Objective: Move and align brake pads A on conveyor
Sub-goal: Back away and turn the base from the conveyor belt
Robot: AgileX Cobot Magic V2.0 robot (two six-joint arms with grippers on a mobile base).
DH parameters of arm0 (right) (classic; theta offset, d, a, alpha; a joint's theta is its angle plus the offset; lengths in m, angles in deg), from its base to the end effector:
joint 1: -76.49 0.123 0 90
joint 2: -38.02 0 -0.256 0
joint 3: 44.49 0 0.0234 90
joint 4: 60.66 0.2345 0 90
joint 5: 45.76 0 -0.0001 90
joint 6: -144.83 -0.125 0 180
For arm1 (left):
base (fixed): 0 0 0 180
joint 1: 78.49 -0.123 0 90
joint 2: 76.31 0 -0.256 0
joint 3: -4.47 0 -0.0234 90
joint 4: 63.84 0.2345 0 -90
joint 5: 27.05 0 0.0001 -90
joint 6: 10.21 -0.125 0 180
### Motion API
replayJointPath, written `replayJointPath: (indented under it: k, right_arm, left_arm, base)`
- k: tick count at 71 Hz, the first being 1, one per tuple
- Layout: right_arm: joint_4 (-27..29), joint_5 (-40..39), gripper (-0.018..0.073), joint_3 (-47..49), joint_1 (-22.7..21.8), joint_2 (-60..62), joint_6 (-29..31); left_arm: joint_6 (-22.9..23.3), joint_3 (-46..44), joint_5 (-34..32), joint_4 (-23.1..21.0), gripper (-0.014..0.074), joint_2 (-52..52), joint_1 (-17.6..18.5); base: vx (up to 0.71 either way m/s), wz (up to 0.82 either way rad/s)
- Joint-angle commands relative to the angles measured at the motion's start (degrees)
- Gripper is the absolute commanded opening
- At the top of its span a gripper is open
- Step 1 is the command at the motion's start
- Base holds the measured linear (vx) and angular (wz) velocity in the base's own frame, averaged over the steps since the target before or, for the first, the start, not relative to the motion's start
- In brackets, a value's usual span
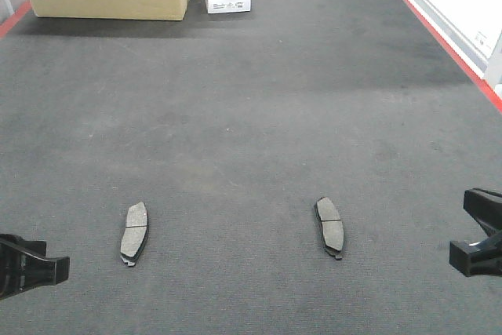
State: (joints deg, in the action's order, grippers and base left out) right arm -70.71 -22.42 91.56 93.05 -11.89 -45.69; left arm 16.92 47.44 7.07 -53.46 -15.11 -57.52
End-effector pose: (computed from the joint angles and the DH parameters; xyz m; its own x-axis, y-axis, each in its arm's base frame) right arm 0.1768 0.0435 0.2699 -0.4383 -0.1071 -0.8924 -0.2155 0.9764 -0.0114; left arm 0.1849 -0.0573 0.2203 -0.7494 -0.0510 -0.6601 0.0578 0.9882 -0.1419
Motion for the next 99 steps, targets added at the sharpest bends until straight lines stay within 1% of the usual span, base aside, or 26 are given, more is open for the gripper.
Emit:
replayJointPath:
  k: [1,24,48,99]
  right_arm:
    - [-0.6,-4.0,-0.0008,1.4,-0.1,0.2,-0.2]
    - [-0.6,-4.0,-0.0008,1.4,-0.1,0.2,-0.2]
    - [-0.6,-4.1,-0.0008,1.4,-0.1,0.2,-0.2]
    - [-0.5,-4.1,-0.0008,1.4,-0.1,0.2,-0.2]
  left_arm:
    - [0.0,-1.4,-2.7,0.2,-0.0006,-0.8,-0.1]
    - [0.0,-1.4,-2.7,0.2,-0.0006,-0.8,-0.1]
    - [0.0,-1.4,-2.7,0.2,-0.0006,-0.8,-0.1]
    - [0.0,-1.4,-2.7,0.2,-0.0006,-0.8,-0.1]
  base:
    - [0.00,0.00]
    - [-0.11,0.02]
    - [-0.31,0.01]
    - [-0.29,-0.09]
